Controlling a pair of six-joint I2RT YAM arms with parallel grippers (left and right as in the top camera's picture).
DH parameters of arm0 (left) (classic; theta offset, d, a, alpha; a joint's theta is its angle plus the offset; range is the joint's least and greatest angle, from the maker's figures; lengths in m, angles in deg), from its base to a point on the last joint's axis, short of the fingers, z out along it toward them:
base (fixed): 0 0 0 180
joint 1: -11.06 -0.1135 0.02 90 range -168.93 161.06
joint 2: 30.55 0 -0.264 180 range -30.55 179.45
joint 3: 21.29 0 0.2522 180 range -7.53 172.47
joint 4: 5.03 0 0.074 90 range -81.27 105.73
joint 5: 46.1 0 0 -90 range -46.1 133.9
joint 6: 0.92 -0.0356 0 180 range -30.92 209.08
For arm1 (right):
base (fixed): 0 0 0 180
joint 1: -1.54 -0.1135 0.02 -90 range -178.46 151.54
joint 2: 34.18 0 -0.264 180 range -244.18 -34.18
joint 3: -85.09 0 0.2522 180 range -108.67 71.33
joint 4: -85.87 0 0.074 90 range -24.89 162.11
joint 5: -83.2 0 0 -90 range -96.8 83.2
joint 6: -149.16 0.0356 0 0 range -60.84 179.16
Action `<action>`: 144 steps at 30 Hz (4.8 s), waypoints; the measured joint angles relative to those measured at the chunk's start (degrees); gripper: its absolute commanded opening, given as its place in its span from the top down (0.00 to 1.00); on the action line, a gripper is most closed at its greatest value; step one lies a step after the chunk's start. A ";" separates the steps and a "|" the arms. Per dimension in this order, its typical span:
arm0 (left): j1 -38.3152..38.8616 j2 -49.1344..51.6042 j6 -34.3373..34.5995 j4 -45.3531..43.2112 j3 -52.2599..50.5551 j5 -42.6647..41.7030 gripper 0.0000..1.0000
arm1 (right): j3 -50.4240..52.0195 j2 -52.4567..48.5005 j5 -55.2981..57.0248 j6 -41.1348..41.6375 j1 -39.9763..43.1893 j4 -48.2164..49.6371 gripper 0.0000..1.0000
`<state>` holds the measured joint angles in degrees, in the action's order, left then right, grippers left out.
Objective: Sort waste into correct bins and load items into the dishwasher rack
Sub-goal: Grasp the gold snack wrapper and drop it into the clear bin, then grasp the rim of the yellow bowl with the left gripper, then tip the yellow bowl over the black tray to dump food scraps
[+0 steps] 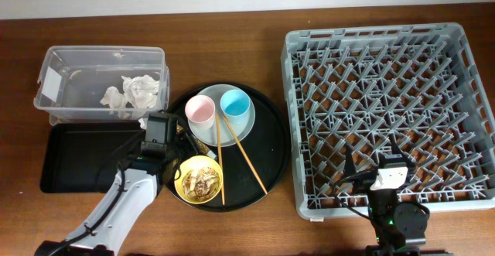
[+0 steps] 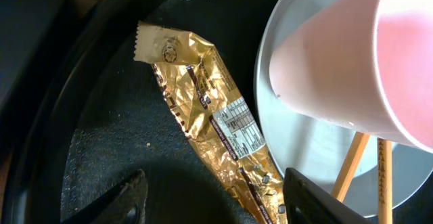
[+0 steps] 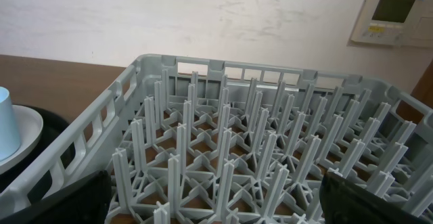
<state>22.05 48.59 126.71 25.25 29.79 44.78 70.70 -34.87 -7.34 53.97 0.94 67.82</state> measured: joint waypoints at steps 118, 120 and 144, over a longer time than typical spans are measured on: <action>24.00 17.94 -19.65 38.23 21.81 -0.17 1.00 | 0.00 0.04 0.00 0.00 0.00 0.00 0.02; 24.00 17.70 -19.67 39.98 22.56 -0.09 1.00 | 0.00 0.04 0.00 0.02 0.00 0.00 0.02; -51.47 10.62 -49.13 46.34 33.44 -58.84 1.00 | 0.00 0.04 0.00 0.02 0.00 0.00 0.02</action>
<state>-29.43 59.21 77.57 71.58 63.23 -14.05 70.70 -34.83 -7.34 53.99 0.94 67.82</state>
